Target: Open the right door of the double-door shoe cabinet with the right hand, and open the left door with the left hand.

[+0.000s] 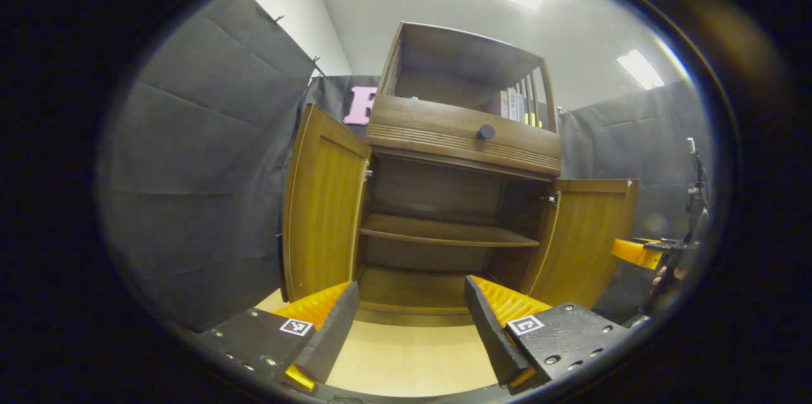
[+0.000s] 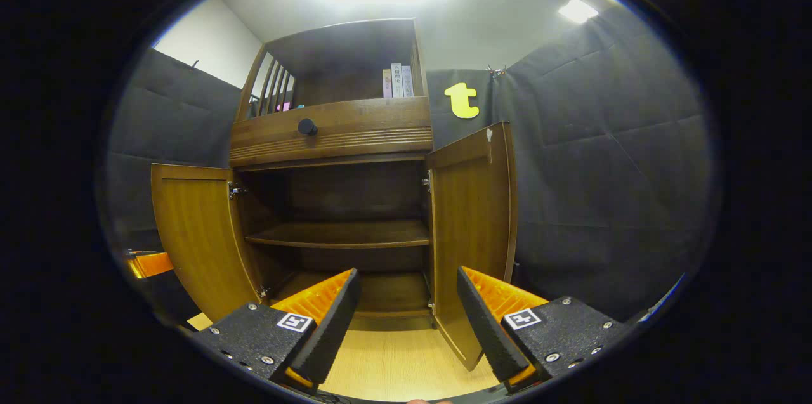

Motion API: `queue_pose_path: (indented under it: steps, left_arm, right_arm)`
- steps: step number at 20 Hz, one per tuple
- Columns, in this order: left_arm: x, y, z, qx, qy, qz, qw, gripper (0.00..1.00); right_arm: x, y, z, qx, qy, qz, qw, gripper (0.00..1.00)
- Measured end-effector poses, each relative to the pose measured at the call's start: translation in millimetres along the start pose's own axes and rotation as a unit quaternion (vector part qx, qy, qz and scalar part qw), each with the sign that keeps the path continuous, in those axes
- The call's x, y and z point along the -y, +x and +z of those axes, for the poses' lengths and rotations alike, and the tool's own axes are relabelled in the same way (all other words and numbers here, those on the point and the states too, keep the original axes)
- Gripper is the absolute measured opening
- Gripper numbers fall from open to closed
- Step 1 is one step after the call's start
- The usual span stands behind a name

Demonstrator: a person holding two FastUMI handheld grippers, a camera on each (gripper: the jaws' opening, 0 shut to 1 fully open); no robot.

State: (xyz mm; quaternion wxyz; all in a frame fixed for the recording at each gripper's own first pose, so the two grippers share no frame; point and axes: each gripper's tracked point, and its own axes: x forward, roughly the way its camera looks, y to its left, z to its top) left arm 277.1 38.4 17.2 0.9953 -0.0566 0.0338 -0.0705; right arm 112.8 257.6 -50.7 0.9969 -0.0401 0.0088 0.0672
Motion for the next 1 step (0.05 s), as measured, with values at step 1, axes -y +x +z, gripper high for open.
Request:
queue_pose_path:
  steps: [1]
  left_arm:
    - [-3.6, -1.6, 1.0, 0.010, -0.001, 0.003, 1.000, 1.00]
  right_arm:
    - [-0.9, 0.5, -2.0, -0.001, 0.003, -0.005, 1.000, 0.94]
